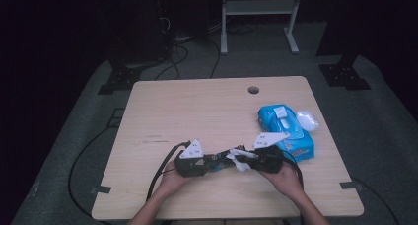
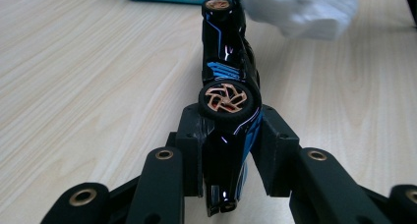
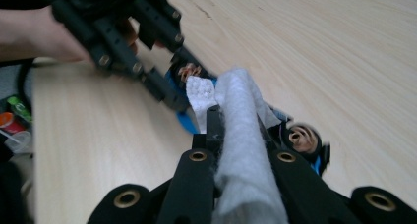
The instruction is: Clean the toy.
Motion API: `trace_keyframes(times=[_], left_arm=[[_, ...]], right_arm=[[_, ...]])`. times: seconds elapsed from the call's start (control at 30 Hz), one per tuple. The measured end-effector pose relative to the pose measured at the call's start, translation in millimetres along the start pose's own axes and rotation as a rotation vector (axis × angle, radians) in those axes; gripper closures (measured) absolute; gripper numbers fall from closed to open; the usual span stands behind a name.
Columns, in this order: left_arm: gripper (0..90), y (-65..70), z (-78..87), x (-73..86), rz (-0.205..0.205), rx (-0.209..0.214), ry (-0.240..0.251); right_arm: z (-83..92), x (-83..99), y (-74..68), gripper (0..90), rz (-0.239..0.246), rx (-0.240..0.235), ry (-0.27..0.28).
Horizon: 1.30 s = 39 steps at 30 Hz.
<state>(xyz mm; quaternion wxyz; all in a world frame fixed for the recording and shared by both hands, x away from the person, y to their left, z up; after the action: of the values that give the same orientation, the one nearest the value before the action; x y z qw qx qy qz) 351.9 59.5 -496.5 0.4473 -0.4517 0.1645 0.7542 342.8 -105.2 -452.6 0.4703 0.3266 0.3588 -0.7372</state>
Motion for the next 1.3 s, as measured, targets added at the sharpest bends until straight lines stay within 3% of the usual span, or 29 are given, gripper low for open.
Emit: trace_keyframes(times=[0.07, 0.23, 0.33, 0.53, 0.67, 0.77, 0.87, 1.07, 1.2, 1.3], left_arm=[[67.1, 0.1, -1.4, 2.0, -0.006, 0.001, -0.006], [67.1, 0.0, -1.6, 3.0, 0.000, 0.007, -0.003], [67.1, -2.2, 0.5, 5.2, 0.011, 0.006, 0.001], [67.2, -1.1, 0.2, 5.1, 0.012, -0.010, 0.009], [67.2, 0.2, -0.7, 4.6, 0.019, -0.013, 0.013], [67.2, 0.1, 0.7, 5.6, 0.017, -0.017, 0.012], [67.4, -0.9, 1.9, 6.6, 0.016, -0.018, 0.010], [67.3, -1.7, 1.5, 6.7, 0.016, -0.013, 0.016], [67.3, -1.2, 1.6, 6.7, 0.017, -0.012, 0.010], [67.3, -0.9, 1.8, 6.9, 0.012, -0.012, 0.007]], right_arm=[[-12.5, -8.5, 2.9, 84.8, -0.005, 0.002, -0.006], [-50.7, -23.8, -3.0, 84.8, 0.002, -0.044, -0.034], [-59.4, -27.9, -2.9, 84.8, 0.004, -0.044, -0.033], [-48.5, -22.9, 7.8, 84.8, -0.005, 0.032, -0.043], [-55.6, -27.0, 0.0, 84.8, -0.012, -0.009, -0.017], [-70.5, -32.0, -10.6, 84.7, 0.019, -0.029, -0.032], [-71.1, -32.5, -9.0, 84.8, 0.005, -0.034, -0.025], [-49.8, -22.7, 5.4, 84.8, 0.004, 0.052, -0.040], [-54.7, -23.8, -0.6, 84.8, -0.002, 0.025, -0.018], [-59.7, -25.5, -6.0, 84.7, 0.026, 0.023, -0.029]])
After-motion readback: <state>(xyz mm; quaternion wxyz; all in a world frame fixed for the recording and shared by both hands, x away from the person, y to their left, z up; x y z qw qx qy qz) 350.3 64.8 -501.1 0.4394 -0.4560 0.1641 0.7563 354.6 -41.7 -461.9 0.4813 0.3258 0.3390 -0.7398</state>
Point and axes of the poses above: each handheld gripper's, and its own axes: z roughly backward along the jaws, x roughly out of its underside, y roughly to its right, the point moved 7 cm from there along -z, roughly forward along the jaws, and after that the axes turned 15 degrees about -x, right-handed, at the moved point
